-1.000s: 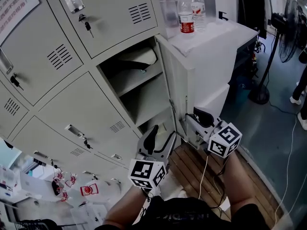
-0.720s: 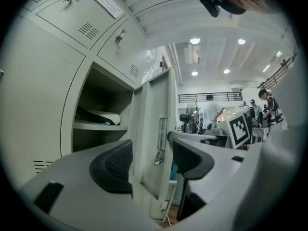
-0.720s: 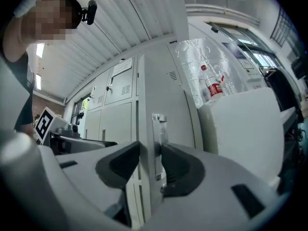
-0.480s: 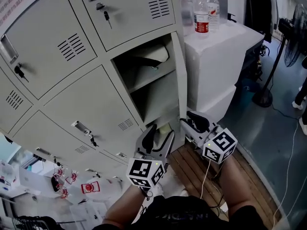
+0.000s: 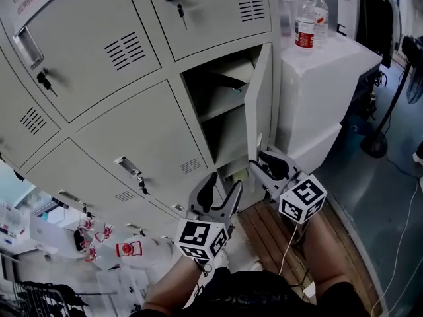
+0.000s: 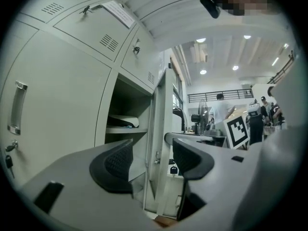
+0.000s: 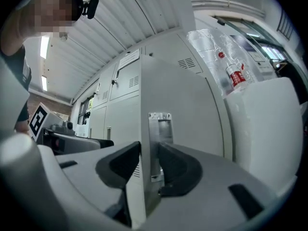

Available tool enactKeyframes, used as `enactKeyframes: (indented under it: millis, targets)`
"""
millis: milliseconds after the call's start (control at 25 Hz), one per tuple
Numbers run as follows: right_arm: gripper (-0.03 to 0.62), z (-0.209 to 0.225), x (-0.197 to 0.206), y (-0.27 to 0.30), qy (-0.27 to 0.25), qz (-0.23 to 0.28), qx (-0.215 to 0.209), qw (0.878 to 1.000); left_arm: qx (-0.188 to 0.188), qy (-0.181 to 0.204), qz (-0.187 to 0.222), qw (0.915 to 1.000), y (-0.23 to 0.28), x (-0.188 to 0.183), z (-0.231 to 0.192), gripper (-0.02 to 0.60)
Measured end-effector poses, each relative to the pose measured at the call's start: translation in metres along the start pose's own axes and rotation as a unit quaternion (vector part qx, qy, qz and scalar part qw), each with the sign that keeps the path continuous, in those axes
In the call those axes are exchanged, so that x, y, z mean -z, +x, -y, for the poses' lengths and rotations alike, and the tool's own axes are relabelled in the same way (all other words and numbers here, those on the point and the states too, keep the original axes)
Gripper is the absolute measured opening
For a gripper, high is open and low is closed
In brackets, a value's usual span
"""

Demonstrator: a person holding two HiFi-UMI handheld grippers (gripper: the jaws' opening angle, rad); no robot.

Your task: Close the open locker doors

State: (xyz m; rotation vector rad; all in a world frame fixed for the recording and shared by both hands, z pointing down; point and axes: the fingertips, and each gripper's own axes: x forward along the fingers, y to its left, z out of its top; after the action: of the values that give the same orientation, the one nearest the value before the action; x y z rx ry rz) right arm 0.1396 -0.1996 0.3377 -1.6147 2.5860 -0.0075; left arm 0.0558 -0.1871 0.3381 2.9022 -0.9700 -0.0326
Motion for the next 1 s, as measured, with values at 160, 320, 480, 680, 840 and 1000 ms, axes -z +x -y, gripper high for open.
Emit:
enactKeyframes:
  millis: [160,320,480,680,840,1000]
  targets:
    - [0.124,-0.006,0.002,0.021,-0.003,-0.008,-0.008,1.000,-0.017,-0.001,0.002,0.9999,-0.009,-0.001,-0.016,0.262]
    - [0.120,-0.011,0.004,0.043,-0.007,-0.014,-0.014,1.000,-0.034,-0.002,0.005,0.9994,-0.018,-0.003,-0.032,0.256]
    - [0.115,-0.014,0.005,0.063,-0.008,-0.019,-0.016,1.000,-0.047,-0.001,0.006,0.9989,-0.024,-0.005,-0.045,0.253]
    - [0.114,-0.015,0.007,0.085,-0.010,-0.024,-0.016,1.000,-0.055,0.001,0.005,0.9985,-0.027,-0.006,-0.058,0.242]
    - [0.114,-0.015,0.008,0.100,-0.012,-0.029,-0.018,0.999,-0.060,0.002,0.004,0.9982,-0.029,-0.007,-0.070,0.236]
    - [0.114,-0.014,0.008,0.116,-0.012,-0.031,-0.016,0.999,-0.065,0.000,0.005,0.9978,-0.031,-0.008,-0.081,0.213]
